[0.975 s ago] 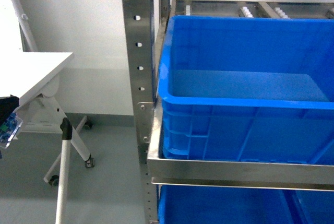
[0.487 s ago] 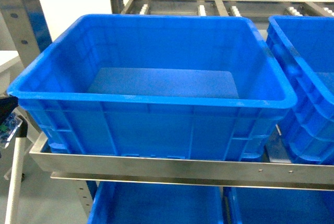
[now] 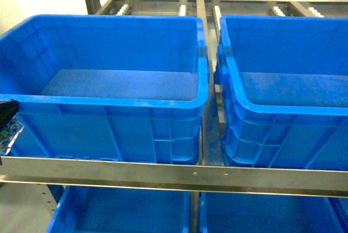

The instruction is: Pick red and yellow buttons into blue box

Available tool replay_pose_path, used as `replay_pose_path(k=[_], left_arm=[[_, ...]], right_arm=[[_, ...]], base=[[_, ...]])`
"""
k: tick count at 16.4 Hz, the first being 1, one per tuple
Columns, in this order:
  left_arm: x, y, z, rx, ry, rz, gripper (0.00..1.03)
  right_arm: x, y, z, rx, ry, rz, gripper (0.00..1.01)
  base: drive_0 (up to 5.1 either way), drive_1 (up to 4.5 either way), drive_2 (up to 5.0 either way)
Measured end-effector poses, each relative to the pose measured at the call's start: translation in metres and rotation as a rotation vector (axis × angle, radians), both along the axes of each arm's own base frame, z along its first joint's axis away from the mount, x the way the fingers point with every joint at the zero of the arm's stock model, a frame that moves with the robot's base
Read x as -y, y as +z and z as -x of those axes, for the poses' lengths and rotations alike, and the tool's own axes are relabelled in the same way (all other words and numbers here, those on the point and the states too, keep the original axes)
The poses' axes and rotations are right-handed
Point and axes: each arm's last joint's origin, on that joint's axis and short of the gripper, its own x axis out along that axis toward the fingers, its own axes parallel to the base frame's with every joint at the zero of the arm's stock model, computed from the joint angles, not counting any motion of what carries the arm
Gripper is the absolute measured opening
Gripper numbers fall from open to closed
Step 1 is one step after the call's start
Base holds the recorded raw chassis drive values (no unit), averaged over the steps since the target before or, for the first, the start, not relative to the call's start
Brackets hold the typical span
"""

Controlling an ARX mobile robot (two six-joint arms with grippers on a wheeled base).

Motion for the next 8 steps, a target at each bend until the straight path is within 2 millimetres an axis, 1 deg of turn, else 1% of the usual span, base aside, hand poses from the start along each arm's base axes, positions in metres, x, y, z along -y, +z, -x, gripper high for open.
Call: replay_pose_path(k=[8], left_arm=[[0.0000, 0.0001, 0.0000, 0.001, 0.000, 0.000, 0.24]], right_arm=[[0.0000, 0.0000, 0.0000, 0.000, 0.000, 0.000, 0.28]], base=[[5.0, -2.41, -2.4]])
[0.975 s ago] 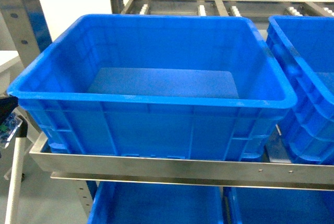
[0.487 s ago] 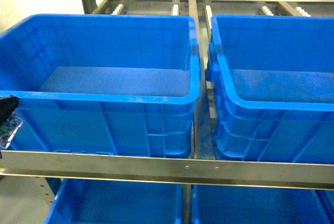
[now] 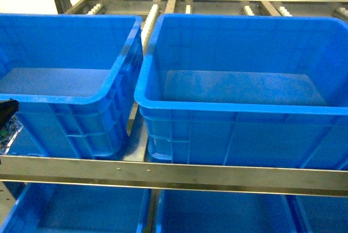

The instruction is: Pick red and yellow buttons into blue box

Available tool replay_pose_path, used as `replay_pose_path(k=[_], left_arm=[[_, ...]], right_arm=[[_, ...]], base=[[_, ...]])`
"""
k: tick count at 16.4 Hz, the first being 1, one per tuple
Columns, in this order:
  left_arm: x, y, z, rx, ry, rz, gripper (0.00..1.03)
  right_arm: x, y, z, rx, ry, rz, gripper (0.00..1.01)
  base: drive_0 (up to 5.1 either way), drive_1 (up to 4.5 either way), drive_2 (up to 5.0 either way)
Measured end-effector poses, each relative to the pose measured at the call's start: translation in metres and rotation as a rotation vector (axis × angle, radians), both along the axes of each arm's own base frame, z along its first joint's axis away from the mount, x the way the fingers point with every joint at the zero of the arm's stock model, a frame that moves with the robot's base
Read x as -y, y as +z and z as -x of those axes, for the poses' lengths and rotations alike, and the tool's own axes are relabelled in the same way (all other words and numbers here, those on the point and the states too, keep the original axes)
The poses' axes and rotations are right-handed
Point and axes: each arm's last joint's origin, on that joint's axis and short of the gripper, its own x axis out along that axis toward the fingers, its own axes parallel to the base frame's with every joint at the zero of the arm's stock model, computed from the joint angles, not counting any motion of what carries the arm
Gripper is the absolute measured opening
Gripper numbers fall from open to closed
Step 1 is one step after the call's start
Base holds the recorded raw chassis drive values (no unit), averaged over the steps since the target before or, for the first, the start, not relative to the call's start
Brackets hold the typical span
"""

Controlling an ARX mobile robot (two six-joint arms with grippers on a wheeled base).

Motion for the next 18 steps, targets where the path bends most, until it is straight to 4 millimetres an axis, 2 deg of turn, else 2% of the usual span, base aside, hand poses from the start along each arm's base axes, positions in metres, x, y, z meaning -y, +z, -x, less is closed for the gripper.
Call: replay_pose_path(k=[3, 7, 10, 18], left_arm=[[0.0000, 0.0000, 0.0000, 0.000, 0.000, 0.000, 0.24], [0.0012, 0.0002, 0.0002, 0.001, -0.011, 0.001, 0.24], [0.0006, -0.0003, 0.0007, -0.002, -0.005, 0.000, 0.24], [0.0000, -0.0009, 0.0002, -0.004, 0.001, -0.001, 0.24]], right_arm=[[0.0000, 0.0000, 0.0000, 0.000, 0.000, 0.000, 0.28], [0.0001, 0.0002, 0.0000, 0.002, -0.004, 0.002, 0.28], [0.0002, -0.0001, 0.0001, -0.002, -0.003, 0.004, 0.28], [-0.0002, 0.0006, -0.0010, 0.001, 0.000, 0.002, 0.28]], base=[[5.0, -2.46, -2.5], [0.0, 0.00, 0.0], [0.3, 4.63, -4.0], [0.0, 0.00, 0.0]])
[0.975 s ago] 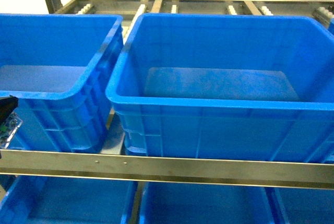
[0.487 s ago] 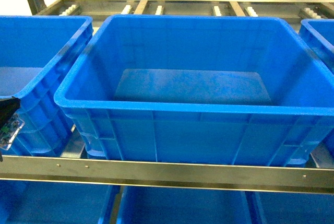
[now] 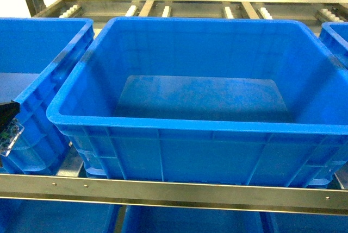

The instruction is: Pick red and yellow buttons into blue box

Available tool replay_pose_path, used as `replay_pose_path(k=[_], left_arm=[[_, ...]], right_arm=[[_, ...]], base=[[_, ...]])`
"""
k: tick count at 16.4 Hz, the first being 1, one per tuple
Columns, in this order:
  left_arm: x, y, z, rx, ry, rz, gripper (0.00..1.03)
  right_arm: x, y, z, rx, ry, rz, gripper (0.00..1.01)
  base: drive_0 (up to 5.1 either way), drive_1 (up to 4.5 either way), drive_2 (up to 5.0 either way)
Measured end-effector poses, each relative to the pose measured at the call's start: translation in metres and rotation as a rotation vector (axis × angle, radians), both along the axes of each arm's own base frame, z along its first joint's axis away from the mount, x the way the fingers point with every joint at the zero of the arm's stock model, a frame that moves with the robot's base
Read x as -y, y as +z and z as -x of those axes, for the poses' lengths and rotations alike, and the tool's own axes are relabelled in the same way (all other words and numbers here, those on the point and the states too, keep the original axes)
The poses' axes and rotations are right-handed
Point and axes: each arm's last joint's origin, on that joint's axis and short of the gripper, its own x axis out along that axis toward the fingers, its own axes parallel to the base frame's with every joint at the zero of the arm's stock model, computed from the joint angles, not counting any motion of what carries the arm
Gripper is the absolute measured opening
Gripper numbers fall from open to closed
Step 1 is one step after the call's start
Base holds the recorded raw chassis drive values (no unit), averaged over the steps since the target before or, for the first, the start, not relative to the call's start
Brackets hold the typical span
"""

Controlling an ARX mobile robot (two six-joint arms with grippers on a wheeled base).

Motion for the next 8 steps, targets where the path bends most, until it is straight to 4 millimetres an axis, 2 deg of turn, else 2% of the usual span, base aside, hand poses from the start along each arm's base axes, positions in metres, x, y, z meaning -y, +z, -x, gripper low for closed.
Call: replay_pose_path(k=[3, 4, 6, 8], left_arm=[[0.000, 0.000, 0.000, 0.000, 0.000, 0.000, 0.24], [0.000, 0.000, 0.000, 0.000, 0.000, 0.000, 0.24], [0.000, 0.000, 0.000, 0.000, 0.000, 0.000, 0.24], [0.000, 0.000, 0.000, 0.000, 0.000, 0.000, 0.24]], right_arm=[[-0.002, 0.003, -0.006, -0.009, 0.033, -0.004, 0.28], [-0.006, 0.016, -0.019, 0.003, 0.051, -0.010, 0.28], [-0.014, 0.055, -0.045, 0.091, 0.077, -0.037, 0.28], [-0.019, 0.078, -0.065, 0.140, 0.091, -0.044, 0.28]], base=[[0.0, 0.00, 0.0], [0.0, 0.00, 0.0], [0.0, 0.00, 0.0], [0.0, 0.00, 0.0]])
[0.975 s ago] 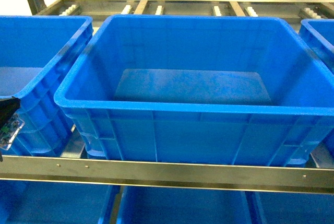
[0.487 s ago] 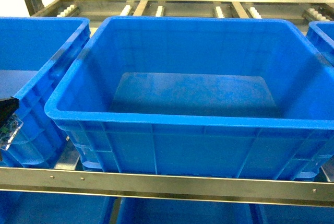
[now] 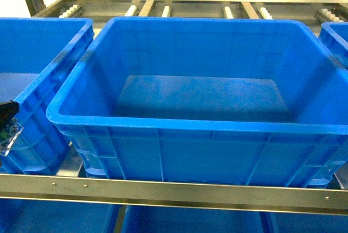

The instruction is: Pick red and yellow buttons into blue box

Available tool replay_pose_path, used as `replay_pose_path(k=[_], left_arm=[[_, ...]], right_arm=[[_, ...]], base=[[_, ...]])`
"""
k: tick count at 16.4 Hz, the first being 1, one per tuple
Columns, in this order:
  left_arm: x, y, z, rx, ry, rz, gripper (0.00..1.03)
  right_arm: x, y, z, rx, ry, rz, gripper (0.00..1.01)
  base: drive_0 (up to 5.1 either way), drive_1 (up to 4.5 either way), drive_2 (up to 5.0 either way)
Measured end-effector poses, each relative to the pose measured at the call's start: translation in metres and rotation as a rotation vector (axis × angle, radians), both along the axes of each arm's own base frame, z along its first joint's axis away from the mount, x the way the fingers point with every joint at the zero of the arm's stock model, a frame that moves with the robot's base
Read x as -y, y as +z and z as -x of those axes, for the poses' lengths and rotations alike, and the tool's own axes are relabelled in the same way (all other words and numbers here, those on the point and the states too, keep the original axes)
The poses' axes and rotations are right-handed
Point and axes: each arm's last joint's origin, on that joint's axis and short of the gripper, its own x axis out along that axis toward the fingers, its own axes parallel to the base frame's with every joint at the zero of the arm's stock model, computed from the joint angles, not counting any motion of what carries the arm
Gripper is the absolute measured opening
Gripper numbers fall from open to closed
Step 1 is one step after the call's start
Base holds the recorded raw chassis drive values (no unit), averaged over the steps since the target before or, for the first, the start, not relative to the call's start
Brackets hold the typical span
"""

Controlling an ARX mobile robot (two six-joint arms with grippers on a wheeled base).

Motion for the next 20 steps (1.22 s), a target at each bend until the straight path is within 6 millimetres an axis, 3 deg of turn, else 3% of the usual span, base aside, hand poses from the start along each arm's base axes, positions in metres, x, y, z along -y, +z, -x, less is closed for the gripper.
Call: replay_pose_path(k=[2, 5, 8, 10, 13, 16, 17, 18, 19, 20], left_arm=[[0.000, 0.000, 0.000, 0.000, 0.000, 0.000, 0.24], [0.000, 0.000, 0.000, 0.000, -0.001, 0.000, 0.24], [0.000, 0.000, 0.000, 0.000, 0.000, 0.000, 0.24], [0.000, 0.000, 0.000, 0.000, -0.001, 0.000, 0.24], [0.000, 0.000, 0.000, 0.000, 0.000, 0.000, 0.24], [0.000, 0.000, 0.000, 0.000, -0.001, 0.000, 0.24], [0.000, 0.000, 0.000, 0.000, -0.001, 0.000, 0.24], [0.000, 0.000, 0.000, 0.001, -0.001, 0.000, 0.24], [0.000, 0.000, 0.000, 0.000, -0.001, 0.000, 0.24], [0.000, 0.000, 0.000, 0.001, -0.001, 0.000, 0.24]], right_arm=[[-0.012, 0.011, -0.022, -0.007, 0.049, -0.001, 0.28], [-0.042, 0.008, -0.061, -0.036, 0.149, 0.026, 0.28], [-0.086, -0.019, -0.114, -0.152, 0.283, 0.114, 0.28], [-0.100, -0.052, -0.150, -0.299, 0.308, 0.162, 0.28], [-0.104, -0.088, -0.173, -0.423, 0.322, 0.223, 0.28], [-0.102, -0.099, -0.185, -0.472, 0.322, 0.247, 0.28], [-0.099, -0.097, -0.188, -0.447, 0.316, 0.253, 0.39], [-0.096, -0.089, -0.185, -0.380, 0.303, 0.236, 0.70], [-0.074, -0.059, -0.167, -0.268, 0.233, 0.172, 1.00], [-0.022, -0.021, -0.129, -0.093, 0.068, 0.107, 0.98]], base=[[0.0, 0.00, 0.0], [0.0, 0.00, 0.0], [0.0, 0.00, 0.0], [0.0, 0.00, 0.0], [0.0, 0.00, 0.0], [0.0, 0.00, 0.0], [0.0, 0.00, 0.0], [0.0, 0.00, 0.0], [0.0, 0.00, 0.0], [0.0, 0.00, 0.0]])
